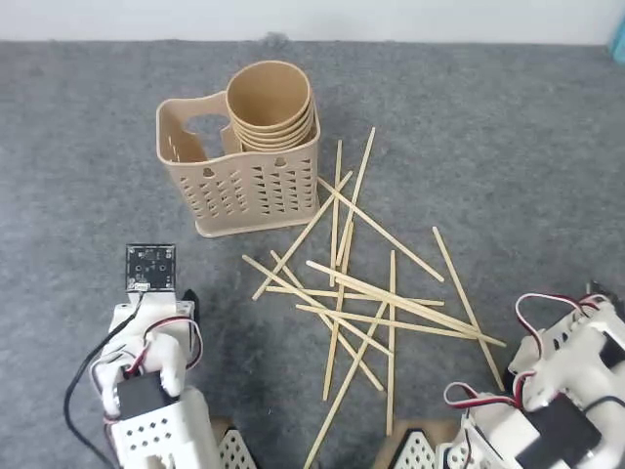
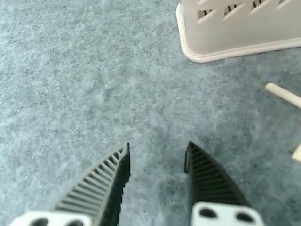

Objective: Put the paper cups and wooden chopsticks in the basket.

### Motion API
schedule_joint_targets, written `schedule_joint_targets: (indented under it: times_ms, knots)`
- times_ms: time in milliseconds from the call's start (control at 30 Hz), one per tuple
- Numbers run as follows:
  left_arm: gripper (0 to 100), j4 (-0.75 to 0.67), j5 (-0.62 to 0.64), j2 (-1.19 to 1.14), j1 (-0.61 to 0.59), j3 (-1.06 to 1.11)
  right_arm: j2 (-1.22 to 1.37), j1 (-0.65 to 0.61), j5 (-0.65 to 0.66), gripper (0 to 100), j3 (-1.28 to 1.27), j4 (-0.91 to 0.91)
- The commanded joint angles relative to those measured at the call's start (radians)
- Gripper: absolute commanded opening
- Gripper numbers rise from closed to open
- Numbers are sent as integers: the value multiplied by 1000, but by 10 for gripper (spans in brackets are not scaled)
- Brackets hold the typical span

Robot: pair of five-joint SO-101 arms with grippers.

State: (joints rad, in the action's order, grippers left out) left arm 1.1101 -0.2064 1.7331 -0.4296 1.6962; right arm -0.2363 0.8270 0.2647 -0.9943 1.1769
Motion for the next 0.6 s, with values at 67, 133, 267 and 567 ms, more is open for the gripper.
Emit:
schedule_joint_targets:
  times_ms: [67,133,267,567]
  knots:
    - [177,9,17,17,-6,-15,-12,28,20,9,-18,1]
    - [179,9,17,17,-6,-15,-12,28,20,9,-18,1]
    - [181,8,15,15,29,-18,-12,28,20,9,-18,2]
    - [182,5,40,15,210,-42,-12,28,20,9,-18,1]
